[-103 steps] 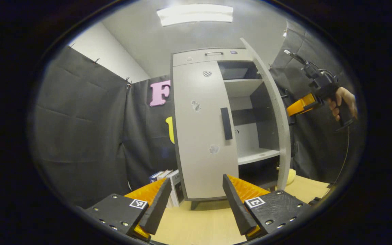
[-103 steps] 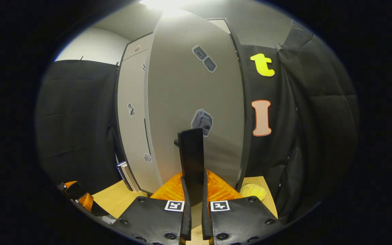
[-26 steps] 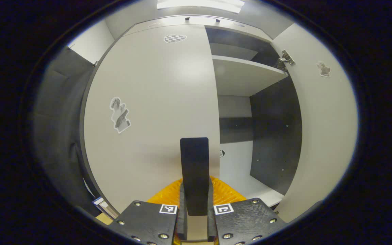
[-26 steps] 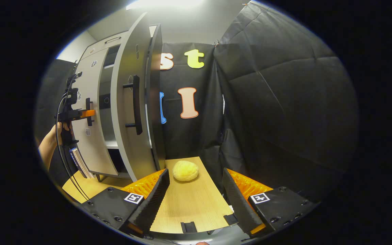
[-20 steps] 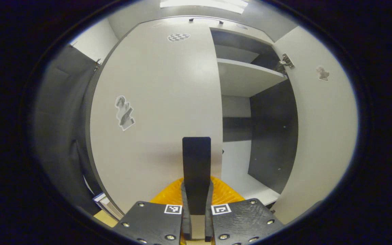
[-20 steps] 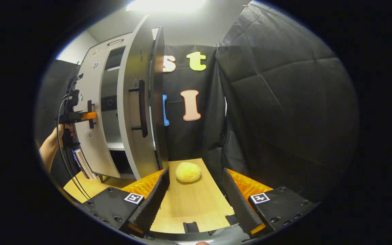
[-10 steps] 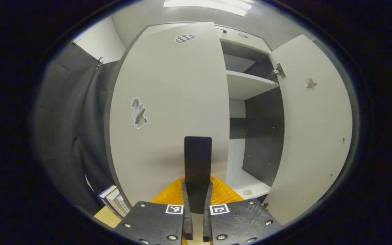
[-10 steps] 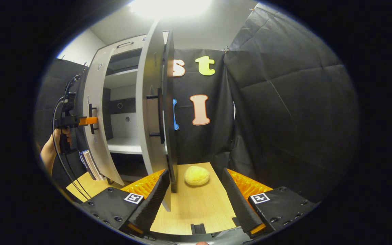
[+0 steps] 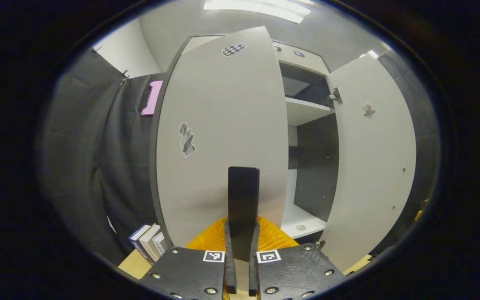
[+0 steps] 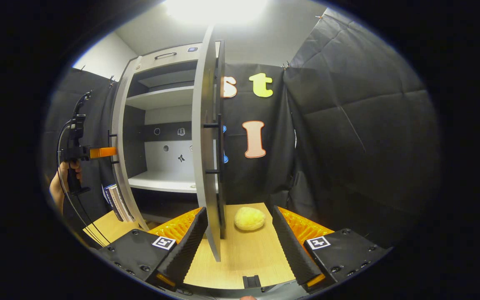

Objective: Open the right door of the double-door shoe cabinet with the right hand, and open the left door with the left hand.

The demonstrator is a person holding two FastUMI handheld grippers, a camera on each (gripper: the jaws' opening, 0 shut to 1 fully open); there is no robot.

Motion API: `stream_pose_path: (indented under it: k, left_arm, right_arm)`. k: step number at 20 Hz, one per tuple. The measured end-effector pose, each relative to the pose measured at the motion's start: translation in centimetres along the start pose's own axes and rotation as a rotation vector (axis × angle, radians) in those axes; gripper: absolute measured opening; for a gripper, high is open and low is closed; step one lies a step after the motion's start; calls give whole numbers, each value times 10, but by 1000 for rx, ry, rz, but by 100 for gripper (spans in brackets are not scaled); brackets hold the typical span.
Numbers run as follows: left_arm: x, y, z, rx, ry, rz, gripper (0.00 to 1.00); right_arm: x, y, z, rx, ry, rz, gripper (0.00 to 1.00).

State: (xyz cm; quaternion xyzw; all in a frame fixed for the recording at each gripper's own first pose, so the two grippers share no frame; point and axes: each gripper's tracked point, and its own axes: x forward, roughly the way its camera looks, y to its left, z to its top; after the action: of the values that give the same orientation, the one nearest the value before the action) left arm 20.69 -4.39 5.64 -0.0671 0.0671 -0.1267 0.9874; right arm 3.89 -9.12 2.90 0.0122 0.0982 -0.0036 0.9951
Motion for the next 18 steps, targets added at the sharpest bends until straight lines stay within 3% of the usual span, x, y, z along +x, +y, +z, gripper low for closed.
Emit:
stream_pose_path:
  k: [10,15,18]
  left_arm:
    - [-51,45,2,-11,-9,5,12]
    - [-73,76,4,-1,-12,34,13]
    - [-84,101,4,8,-16,67,8]
  right_arm:
    - [-4,36,7,-31,-5,33,96]
    - [3,60,7,-45,0,61,96]
    - [8,73,8,-51,-4,80,96]
